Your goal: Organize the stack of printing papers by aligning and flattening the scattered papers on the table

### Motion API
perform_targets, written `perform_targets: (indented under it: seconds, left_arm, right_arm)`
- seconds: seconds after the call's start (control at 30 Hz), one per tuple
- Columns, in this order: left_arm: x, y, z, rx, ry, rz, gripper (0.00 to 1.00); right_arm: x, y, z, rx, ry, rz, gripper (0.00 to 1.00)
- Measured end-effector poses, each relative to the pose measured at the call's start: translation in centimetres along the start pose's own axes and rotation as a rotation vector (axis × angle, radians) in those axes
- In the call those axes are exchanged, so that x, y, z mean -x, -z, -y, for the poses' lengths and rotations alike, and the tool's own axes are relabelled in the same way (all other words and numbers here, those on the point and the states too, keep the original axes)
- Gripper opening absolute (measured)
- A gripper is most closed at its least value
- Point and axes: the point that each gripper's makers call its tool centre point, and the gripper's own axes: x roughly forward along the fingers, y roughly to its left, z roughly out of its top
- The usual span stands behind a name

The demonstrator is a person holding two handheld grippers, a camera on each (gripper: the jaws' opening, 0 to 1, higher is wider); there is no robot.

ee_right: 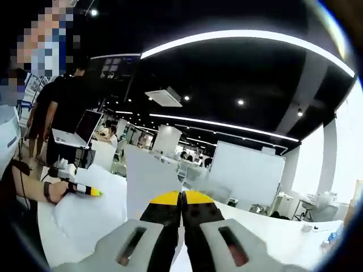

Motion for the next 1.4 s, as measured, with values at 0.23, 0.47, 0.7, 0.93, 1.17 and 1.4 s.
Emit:
perform_targets:
  seconds: [0.23,0.47,0.7,0.93,1.17,1.4]
  left_arm:
    - [0.0,0.1,0.0,0.000,0.000,0.000,0.06]
    - [0.0,0.1,0.0,-0.001,0.000,0.000,0.06]
    - [0.0,0.1,0.0,0.000,0.001,0.000,0.06]
    - [-0.1,0.1,0.0,0.001,0.001,0.000,0.06]
    - [-0.1,0.1,0.0,0.001,0.001,0.000,0.06]
    - [-0.1,0.1,0.0,-0.001,0.001,-0.001,0.06]
  right_arm:
    - [0.1,-0.4,0.1,0.000,0.003,0.010,0.00]
    - [0.5,-1.5,0.0,0.003,0.004,0.037,0.00]
    - [0.7,-2.5,-0.3,0.009,0.001,0.060,0.00]
    - [1.1,-3.3,-0.3,-0.002,0.007,0.085,0.00]
    - [1.3,-3.9,-0.3,-0.023,0.004,0.102,0.00]
    - [1.3,-4.5,-0.4,-0.033,-0.003,0.117,0.00]
